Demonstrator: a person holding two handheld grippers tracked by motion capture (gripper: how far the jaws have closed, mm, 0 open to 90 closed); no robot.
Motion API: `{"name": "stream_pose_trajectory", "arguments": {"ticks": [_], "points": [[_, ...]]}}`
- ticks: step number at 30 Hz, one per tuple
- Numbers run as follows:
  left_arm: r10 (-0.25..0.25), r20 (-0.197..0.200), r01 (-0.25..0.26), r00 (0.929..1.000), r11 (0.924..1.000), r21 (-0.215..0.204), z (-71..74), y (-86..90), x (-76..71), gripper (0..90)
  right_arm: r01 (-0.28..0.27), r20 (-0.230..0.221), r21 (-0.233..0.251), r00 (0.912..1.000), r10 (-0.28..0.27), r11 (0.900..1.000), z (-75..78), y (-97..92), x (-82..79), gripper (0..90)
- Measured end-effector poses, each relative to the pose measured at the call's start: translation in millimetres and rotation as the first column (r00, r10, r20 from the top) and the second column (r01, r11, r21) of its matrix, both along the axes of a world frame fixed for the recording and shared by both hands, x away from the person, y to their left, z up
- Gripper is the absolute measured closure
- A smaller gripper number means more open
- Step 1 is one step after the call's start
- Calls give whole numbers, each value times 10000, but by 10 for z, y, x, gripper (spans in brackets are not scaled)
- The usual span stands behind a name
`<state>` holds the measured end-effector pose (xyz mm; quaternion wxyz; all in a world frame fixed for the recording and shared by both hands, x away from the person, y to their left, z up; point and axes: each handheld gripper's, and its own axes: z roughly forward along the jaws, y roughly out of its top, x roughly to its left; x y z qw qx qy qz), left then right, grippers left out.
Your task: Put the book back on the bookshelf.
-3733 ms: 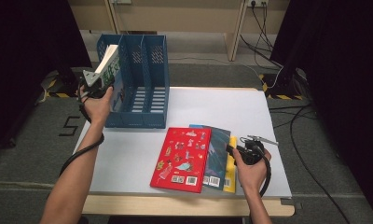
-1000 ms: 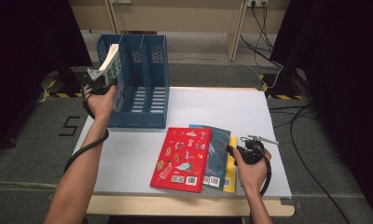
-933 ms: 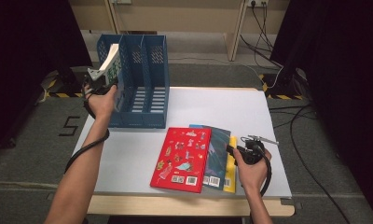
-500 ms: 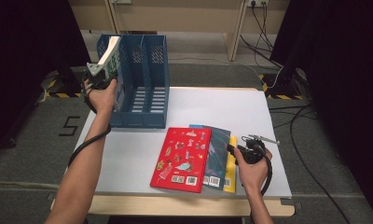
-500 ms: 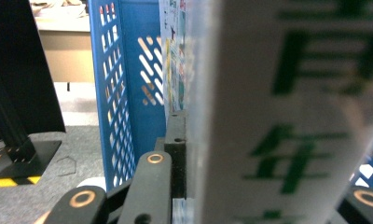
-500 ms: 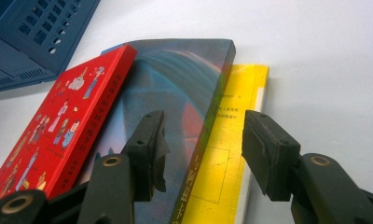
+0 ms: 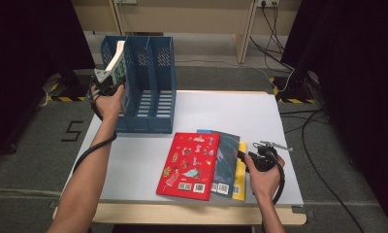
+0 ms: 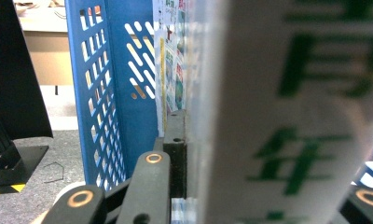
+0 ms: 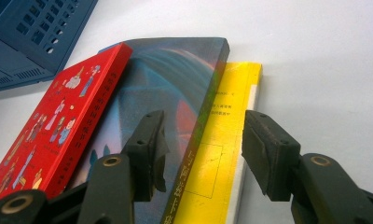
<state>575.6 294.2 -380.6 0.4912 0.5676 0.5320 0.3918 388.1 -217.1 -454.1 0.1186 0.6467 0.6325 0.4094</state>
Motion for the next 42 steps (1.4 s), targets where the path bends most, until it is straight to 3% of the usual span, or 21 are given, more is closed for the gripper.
{"name": "stream_pose_trajectory", "arguments": {"ticks": [4, 9, 14, 25, 42], "points": [[-265, -186, 269, 9995, 9994, 218, 34, -2, -49, 682, -2, 1, -16, 10000, 2, 10000, -3, 0, -5, 498], [-236, -154, 238, 9996, 9995, 195, 91, 12, -201, 663, -14, -59, 11, 10000, 14, 10000, -5, 16, -7, 498], [-148, -116, 155, 9998, 9979, 636, 136, -15, -319, 685, 31, -3, 15, 10000, -31, 10000, 15, 18, -19, 498], [134, -232, -120, 9996, 9981, 606, 158, -14, -246, 727, -3, 26, -52, 10000, 4, 10000, 5, 10, -18, 498], [84, -329, -65, 9994, 9984, 571, 178, -21, -168, 726, 17, 67, 0, 10000, -17, 10000, 25, 4, -20, 497]]}}
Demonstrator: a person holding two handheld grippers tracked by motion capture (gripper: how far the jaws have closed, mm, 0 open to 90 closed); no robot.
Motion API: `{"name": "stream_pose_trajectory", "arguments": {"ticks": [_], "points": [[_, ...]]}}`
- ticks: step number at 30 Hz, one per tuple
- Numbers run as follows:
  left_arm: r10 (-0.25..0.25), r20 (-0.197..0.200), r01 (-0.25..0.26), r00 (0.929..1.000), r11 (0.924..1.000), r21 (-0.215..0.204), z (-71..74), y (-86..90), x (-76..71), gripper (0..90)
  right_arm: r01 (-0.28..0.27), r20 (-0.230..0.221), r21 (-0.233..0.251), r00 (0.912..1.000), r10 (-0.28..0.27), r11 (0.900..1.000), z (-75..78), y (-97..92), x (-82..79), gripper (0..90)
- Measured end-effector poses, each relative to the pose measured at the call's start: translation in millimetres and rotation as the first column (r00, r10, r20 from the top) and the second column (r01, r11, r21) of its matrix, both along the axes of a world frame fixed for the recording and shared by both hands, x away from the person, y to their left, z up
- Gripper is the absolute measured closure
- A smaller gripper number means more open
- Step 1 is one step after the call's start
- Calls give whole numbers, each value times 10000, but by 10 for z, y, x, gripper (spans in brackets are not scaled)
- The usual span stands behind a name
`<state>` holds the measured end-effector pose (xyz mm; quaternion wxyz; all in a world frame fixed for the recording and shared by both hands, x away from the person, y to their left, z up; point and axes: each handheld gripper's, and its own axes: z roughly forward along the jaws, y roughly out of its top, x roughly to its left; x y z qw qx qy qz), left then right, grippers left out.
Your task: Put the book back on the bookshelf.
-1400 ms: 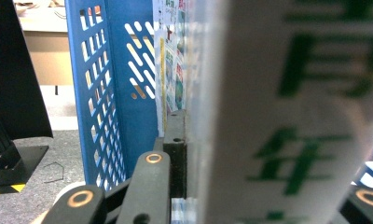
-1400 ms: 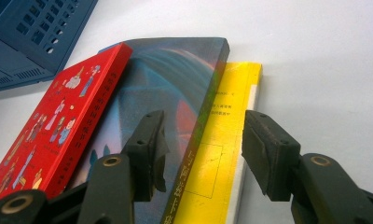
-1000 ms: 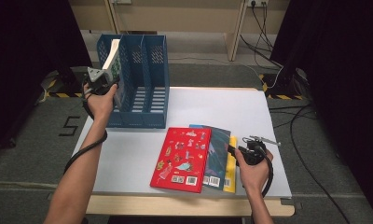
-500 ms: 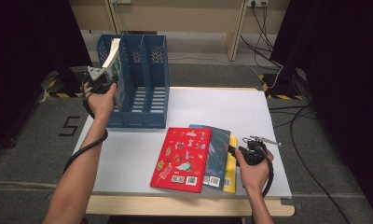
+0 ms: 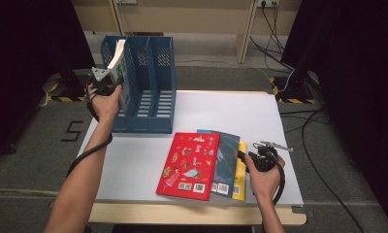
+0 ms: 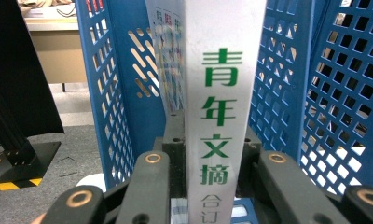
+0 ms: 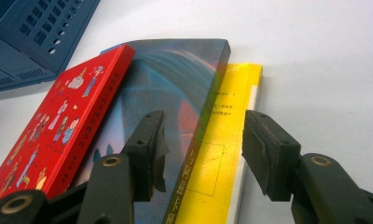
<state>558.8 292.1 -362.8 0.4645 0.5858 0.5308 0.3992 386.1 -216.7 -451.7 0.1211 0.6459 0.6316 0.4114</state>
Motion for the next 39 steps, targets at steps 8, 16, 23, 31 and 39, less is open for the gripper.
{"name": "stream_pose_trajectory", "arguments": {"ticks": [8, 16, 23, 31, 39], "points": [[-17, -88, 17, 10000, 10000, 6, 13, 4, 41, 726, 6, -3, 3, 10000, -6, 10000, 10, -15, -2, 496], [-60, -172, 61, 9998, 10000, 18, 17, 7, 42, 720, -20, -9, -10, 10000, 20, 10000, 3, -10, 1, 494], [-96, -110, 96, 9999, 10000, -20, -10, 7, -36, 668, -65, 3, -61, 10000, 65, 10000, 11, -9, -1, 487], [-199, -229, 193, 9995, 9995, -246, 1, 39, -103, 576, -40, 18, 54, 10000, 40, 10000, 58, 9, -8, 484], [-457, -729, 382, 9963, 9942, -1008, 13, 87, -254, 447, -168, 50, 52, 9998, 167, 9998, 125, 47, 14, 484]]}}
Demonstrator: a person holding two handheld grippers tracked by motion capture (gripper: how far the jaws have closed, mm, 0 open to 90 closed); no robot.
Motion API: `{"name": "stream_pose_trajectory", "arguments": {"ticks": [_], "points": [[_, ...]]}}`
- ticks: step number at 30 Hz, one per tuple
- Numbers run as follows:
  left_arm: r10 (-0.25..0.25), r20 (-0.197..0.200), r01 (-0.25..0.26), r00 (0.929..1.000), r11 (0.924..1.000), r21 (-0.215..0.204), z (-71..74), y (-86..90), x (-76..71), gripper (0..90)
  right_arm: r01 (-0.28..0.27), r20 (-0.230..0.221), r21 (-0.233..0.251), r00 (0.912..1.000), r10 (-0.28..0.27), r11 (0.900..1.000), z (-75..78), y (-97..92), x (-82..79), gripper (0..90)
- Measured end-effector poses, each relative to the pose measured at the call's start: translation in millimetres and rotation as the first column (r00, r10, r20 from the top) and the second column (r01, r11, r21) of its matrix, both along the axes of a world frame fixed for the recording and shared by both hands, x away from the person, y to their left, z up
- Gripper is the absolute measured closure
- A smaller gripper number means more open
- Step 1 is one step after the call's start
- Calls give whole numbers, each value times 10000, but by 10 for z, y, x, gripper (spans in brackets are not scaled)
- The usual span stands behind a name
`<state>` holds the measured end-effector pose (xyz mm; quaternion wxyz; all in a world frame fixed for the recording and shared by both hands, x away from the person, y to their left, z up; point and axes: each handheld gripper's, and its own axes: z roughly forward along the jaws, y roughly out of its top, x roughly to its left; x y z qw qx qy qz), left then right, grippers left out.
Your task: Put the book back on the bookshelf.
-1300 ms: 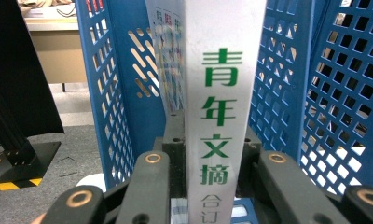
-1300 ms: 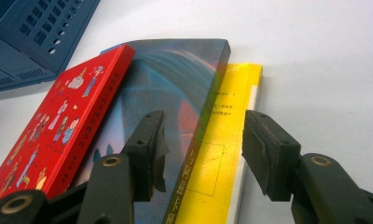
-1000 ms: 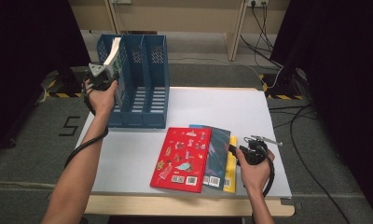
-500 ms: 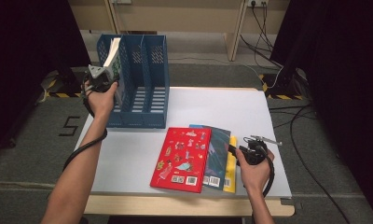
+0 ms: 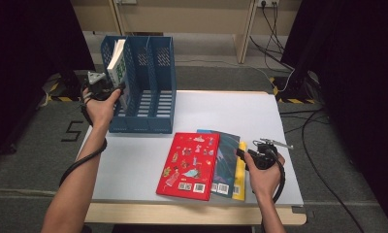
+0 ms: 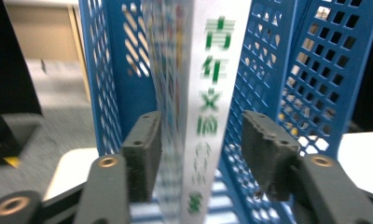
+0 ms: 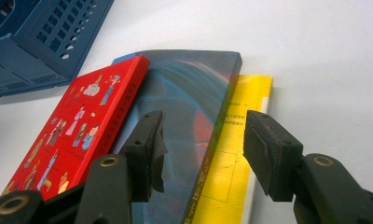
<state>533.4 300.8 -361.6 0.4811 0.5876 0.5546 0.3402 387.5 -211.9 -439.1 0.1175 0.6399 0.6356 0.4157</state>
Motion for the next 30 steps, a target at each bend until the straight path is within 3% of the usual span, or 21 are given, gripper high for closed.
{"name": "stream_pose_trajectory", "arguments": {"ticks": [3, 14, 20, 25, 30], "points": [[19, -125, -18, 9999, 9999, 108, -8, 14, -61, 418, -93, -51, -9, 9999, 93, 10000, 21, 28, 21, 484], [-289, 56, 286, 9996, 9985, 460, 1, 91, -315, 423, -311, -198, -77, 9993, 309, 9995, 99, 97, 89, 488], [-370, 31, 369, 9993, 9988, 313, 9, 167, -465, 434, -508, -320, -106, 9982, 504, 9987, 156, 125, 154, 487], [-549, -66, 552, 9985, 9968, 585, 10, 174, -562, 443, -597, -384, -162, 9975, 590, 9981, 189, 172, 212, 487], [-709, -26, 709, 9975, 9960, 537, -10, 161, -710, 449, -720, -408, -199, 9966, 711, 9972, 210, 227, 248, 486]]}}
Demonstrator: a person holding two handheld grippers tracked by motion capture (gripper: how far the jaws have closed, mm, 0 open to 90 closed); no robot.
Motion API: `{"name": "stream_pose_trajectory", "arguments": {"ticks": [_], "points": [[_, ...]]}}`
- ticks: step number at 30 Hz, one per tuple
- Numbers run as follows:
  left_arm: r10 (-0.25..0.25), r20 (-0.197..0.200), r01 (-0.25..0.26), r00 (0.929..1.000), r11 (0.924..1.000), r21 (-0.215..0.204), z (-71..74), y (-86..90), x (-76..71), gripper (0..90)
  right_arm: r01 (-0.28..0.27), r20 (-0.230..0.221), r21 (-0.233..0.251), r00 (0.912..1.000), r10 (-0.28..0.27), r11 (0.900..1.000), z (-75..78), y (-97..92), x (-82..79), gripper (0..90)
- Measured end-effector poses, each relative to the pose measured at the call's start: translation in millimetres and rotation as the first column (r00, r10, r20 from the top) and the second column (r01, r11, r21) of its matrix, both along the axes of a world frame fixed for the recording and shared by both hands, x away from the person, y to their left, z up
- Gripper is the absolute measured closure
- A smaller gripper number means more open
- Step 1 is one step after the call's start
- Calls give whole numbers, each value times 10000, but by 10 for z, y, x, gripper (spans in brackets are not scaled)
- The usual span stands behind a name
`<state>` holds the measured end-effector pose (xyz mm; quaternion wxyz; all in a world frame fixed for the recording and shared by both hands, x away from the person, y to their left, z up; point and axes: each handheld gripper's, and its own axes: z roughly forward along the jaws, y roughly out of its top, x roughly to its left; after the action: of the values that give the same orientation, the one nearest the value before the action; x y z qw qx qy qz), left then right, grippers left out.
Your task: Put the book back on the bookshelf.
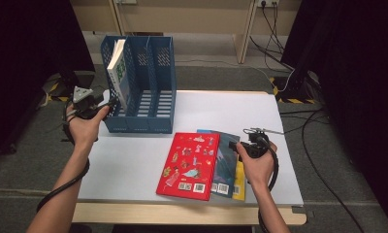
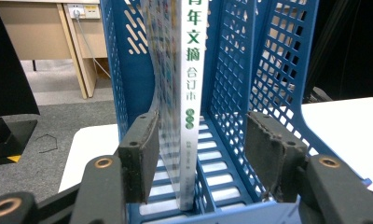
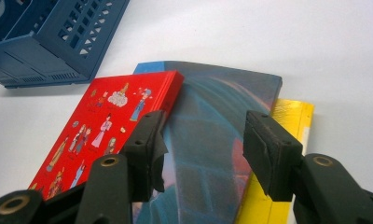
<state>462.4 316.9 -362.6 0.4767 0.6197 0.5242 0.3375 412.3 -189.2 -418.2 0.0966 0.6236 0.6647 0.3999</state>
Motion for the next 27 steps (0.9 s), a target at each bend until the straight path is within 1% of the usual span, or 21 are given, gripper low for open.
{"name": "stream_pose_trajectory", "arguments": {"ticks": [2, 4, 6, 8, 11, 13, 14, 16, 18, 20, 22, 24, 25, 27], "points": [[-103, -34, 103, 9999, 9999, -46, -19, -12, -51, 453, -60, 16, -37, 10000, 60, 10000, 11, 23, 15, 487], [-207, -107, 207, 9997, 9998, 26, -40, -31, -95, 465, -77, 28, -33, 10000, 77, 10000, 25, 42, 30, 487], [-336, -165, 336, 9993, 9994, -1, -65, -55, -150, 479, -147, 18, -20, 9999, 147, 9999, 37, 71, 53, 489], [-467, -202, 465, 9987, 9989, -78, -92, -90, -211, 487, -236, -105, 68, 9997, 236, 9997, 38, 106, 85, 490], [-681, -217, 685, 9974, 9974, 206, -143, -139, -292, 507, -352, -180, 1, 9992, 351, 9994, 28, 163, 139, 489], [-607, -186, 610, 9980, 9980, 170, -180, -151, -343, 514, -420, -208, 19, 9989, 420, 9991, 27, 208, 174, 489], [-672, -231, 675, 9975, 9976, 120, -202, -158, -372, 519, -459, -202, -2, 9987, 459, 9989, 22, 223, 185, 490], [-802, -310, 804, 9963, 9968, 42, -235, -180, -413, 527, -533, -329, -30, 9980, 532, 9986, 17, 272, 208, 489], [-1087, -448, 1082, 9931, 9940, -137, -272, -216, -467, 526, -657, -379, -120, 9972, 652, 9978, 9, 317, 242, 489], [-1199, -539, 1196, 9913, 9928, -79, -303, -257, -507, 527, -681, -427, -187, 9968, 672, 9975, 6, 343, 270, 489], [-1430, -628, 1428, 9877, 9897, -71, -341, -315, -545, 532, -682, -515, -226, 9964, 669, 9974, 4, 371, 294, 488], [-1677, -806, 1681, 9825, 9858, -15, -383, -387, -572, 536, -729, -606, -308, 9956, 709, 9969, -2, 397, 315, 488], [-1824, -900, 1832, 9791, 9831, 16, -408, -429, -582, 540, -793, -581, -352, 9953, 772, 9962, -10, 404, 328, 487], [-2131, -1132, 2157, 9705, 9764, 114, -469, -525, -594, 539, -791, -658, -394, 9949, 764, 9961, -12, 420, 347, 486]]}}
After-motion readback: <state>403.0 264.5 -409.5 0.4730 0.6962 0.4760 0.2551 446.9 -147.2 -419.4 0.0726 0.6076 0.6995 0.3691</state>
